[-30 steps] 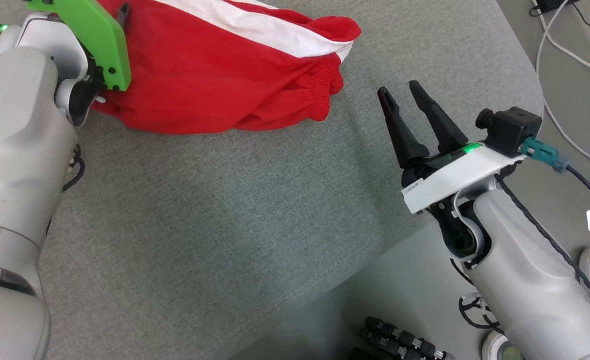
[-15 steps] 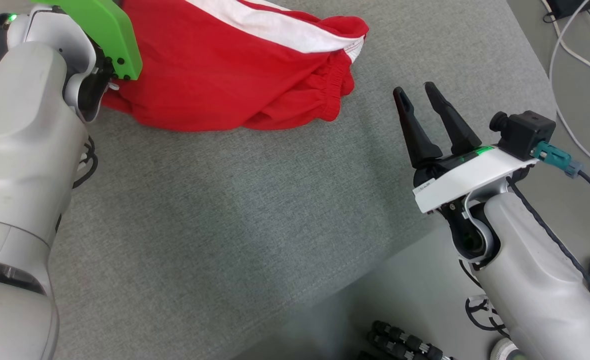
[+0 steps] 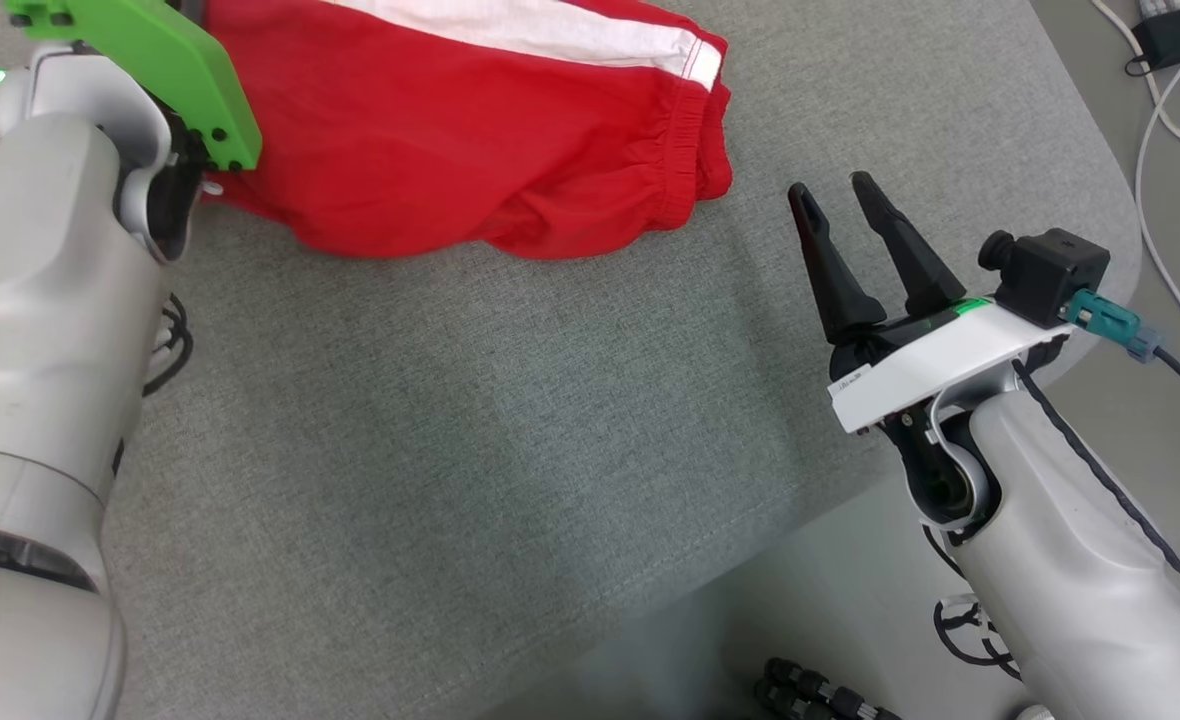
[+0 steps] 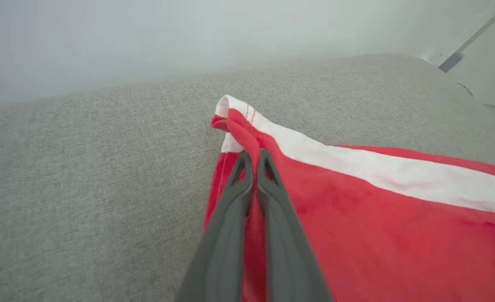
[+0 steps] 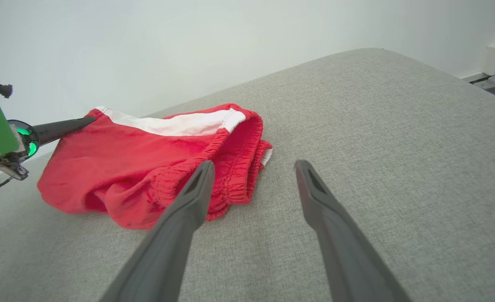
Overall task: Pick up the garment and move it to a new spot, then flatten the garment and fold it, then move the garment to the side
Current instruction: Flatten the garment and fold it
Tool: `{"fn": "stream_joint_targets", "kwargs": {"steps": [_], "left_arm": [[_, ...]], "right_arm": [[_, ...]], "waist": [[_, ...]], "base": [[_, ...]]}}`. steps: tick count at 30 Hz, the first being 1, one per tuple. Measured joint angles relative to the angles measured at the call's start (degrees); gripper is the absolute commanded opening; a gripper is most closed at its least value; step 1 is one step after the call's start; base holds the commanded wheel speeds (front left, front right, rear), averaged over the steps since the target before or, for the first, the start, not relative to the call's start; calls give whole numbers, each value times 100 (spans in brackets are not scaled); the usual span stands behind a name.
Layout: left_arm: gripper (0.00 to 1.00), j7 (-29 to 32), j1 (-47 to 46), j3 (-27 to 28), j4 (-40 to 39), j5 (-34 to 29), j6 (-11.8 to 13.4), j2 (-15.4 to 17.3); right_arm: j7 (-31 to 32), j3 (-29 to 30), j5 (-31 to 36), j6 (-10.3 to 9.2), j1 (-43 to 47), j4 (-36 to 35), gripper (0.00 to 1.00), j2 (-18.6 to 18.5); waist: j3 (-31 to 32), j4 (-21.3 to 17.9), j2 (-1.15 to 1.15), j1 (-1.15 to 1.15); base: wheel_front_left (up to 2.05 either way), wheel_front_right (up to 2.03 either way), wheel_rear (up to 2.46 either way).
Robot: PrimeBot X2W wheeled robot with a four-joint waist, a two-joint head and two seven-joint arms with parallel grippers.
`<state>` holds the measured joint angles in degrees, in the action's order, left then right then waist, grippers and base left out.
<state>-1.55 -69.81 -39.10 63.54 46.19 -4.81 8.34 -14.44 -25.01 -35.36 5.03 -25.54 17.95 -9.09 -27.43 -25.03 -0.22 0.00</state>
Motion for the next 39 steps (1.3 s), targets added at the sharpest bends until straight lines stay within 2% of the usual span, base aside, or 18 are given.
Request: {"fn": "stream_joint_targets", "kwargs": {"steps": [1, 2, 8, 12, 20, 26, 34, 39], "left_arm": [[42, -1, 32, -9, 19, 0, 0, -24], [100, -1, 65, -21, 53, 0, 0, -31], [100, -90, 205, -138, 160, -13, 0, -86], [100, -364, 211, -201, 107, -111, -24, -215], [100, -1068, 461, -385, -98, -263, -30, -350], [100, -1256, 899, -557, -171, -514, -73, -350], [100, -1318, 1338, -537, -710, -575, -75, -347], [100, -1312, 1664, -135, -1547, -634, 27, -223]], "right_arm": [[0, 0, 12, 1, 2, 5, 100, 0], [0, -1, 12, 2, 2, 15, 100, 0], [0, 41, 15, 3, 24, 91, 100, 0], [0, 125, 44, 44, 32, 99, 100, -24], [0, 375, 45, 48, 174, 185, 100, -53], [0, 557, -7, 51, 311, 269, 100, -82], [0, 817, -53, 52, 553, 303, 100, -163], [0, 902, -94, 51, 712, 345, 100, -149]], "waist": [[5, -1, 0, 0], [11, -3, 0, 0], [90, -6, 0, 0], [175, 45, 0, 0], [425, 256, 0, 0], [675, 472, 0, 0], [1049, 797, 0, 0], [1251, 1022, 0, 0]], "base": [[0, 0, 0], [0, 0, 0], [0, 0, 0], [0, 0, 0], [0, 0, 0], [0, 0, 0], [0, 0, 0], [0, 0, 0]]}}
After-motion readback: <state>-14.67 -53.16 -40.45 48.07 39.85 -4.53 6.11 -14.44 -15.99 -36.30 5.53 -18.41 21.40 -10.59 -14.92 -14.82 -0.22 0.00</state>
